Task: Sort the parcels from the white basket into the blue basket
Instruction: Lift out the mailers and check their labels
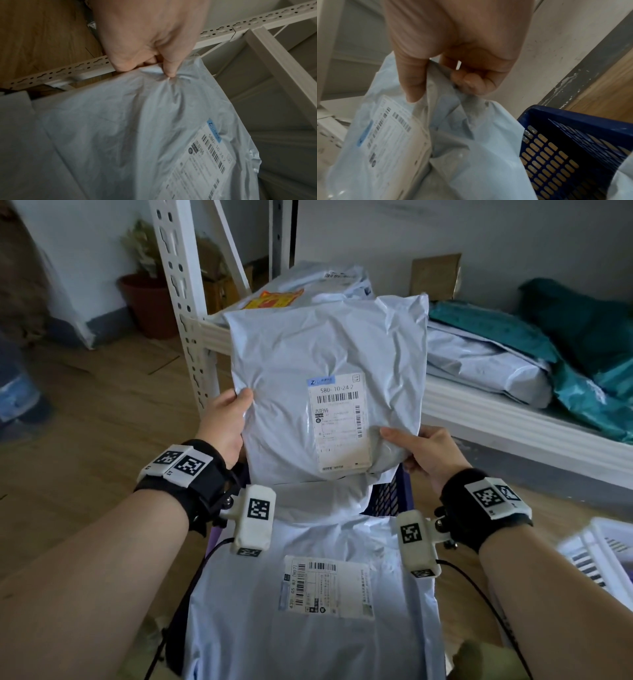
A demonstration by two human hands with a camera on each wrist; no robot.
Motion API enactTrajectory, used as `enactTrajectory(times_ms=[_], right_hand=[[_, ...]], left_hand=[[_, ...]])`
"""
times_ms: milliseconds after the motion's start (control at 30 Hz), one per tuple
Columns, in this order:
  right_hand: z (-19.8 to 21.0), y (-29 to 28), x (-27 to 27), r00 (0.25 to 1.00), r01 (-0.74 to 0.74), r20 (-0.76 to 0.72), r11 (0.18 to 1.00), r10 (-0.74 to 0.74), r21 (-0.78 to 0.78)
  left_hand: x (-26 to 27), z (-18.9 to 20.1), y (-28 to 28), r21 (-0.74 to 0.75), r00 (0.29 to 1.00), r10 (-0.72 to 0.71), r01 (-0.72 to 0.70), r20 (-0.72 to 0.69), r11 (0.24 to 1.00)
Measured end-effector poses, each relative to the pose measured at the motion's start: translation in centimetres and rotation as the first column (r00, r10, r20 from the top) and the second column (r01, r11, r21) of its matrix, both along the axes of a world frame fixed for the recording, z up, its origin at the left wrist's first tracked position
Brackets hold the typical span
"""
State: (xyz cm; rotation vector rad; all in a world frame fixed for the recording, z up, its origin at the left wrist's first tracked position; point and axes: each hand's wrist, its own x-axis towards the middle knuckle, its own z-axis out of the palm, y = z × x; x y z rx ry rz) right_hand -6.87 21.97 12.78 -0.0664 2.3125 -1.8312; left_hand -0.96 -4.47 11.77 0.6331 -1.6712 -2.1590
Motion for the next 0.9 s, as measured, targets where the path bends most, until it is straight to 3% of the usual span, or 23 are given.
enactTrajectory(times_ms=[700,900], right_hand=[[0.3,-0.6,1.0,1.000,-0.020,-0.007,1.000,0.020,0.006],[0.3,-0.8,1.5,0.979,-0.198,0.066,0.977,0.193,0.077]], left_hand=[[0.9,0.9,-0.3,0.056,0.999,0.015,-0.012,-0.045,0.998],[0.7,0.9,-0.5,0.090,0.997,-0.017,0.023,-0.069,0.996]])
